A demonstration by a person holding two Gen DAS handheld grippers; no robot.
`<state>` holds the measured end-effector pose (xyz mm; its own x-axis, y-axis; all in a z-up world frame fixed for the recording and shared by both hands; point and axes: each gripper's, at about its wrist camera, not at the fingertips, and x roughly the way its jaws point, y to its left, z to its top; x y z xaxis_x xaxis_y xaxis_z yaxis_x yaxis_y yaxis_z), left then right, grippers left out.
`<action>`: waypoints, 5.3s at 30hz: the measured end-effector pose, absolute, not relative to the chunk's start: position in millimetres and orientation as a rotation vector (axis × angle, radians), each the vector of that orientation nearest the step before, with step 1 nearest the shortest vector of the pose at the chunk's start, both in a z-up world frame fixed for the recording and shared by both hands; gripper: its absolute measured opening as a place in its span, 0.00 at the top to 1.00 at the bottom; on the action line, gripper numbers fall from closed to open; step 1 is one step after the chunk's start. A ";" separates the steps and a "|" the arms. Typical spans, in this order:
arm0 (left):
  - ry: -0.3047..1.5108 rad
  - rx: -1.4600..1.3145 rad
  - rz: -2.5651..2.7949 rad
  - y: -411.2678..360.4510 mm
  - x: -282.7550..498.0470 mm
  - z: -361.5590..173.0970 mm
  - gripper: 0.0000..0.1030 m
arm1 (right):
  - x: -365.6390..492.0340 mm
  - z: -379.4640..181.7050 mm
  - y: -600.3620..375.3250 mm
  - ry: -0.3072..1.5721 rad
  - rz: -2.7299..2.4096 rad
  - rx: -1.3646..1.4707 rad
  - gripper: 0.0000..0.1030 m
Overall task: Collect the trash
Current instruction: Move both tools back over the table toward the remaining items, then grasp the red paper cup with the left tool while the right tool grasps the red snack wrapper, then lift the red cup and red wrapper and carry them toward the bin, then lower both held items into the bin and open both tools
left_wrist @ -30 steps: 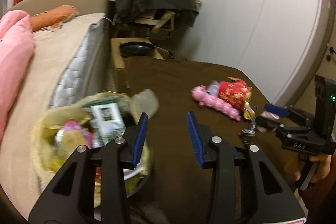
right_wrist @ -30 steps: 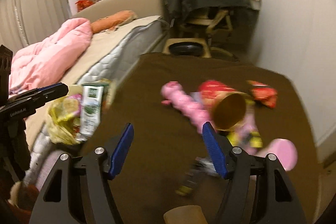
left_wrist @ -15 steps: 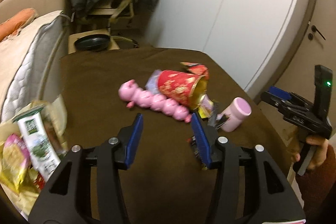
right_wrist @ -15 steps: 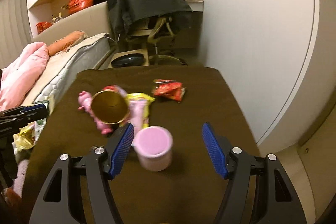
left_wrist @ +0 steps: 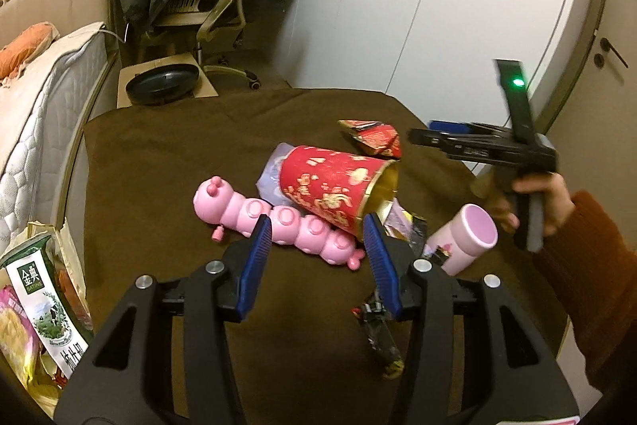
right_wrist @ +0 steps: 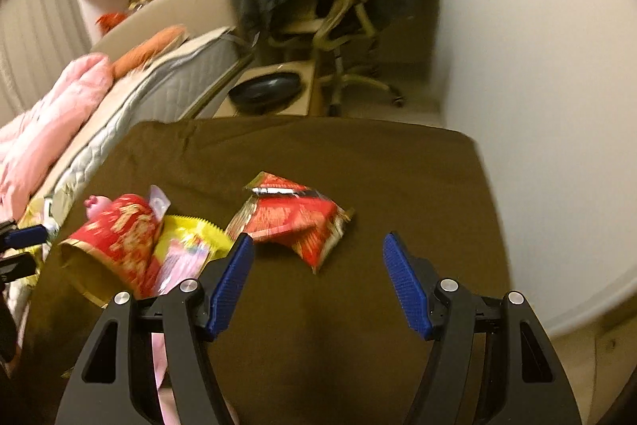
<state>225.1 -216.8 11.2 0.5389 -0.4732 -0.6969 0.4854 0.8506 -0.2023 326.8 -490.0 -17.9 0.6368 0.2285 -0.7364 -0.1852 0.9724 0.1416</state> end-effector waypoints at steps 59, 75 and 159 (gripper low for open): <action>1.111 -0.278 -0.583 -252.1 262.7 -9.3 0.94 | 72.7 13.5 -477.1 0.748 0.039 0.251 0.80; 0.765 0.269 -0.541 -309.6 227.2 1.6 0.58 | 77.2 0.5 -476.6 0.782 0.042 0.234 0.80; 0.931 -0.238 -0.222 125.4 195.8 -5.8 0.97 | 303.3 -18.0 -58.6 0.996 0.612 -0.094 0.80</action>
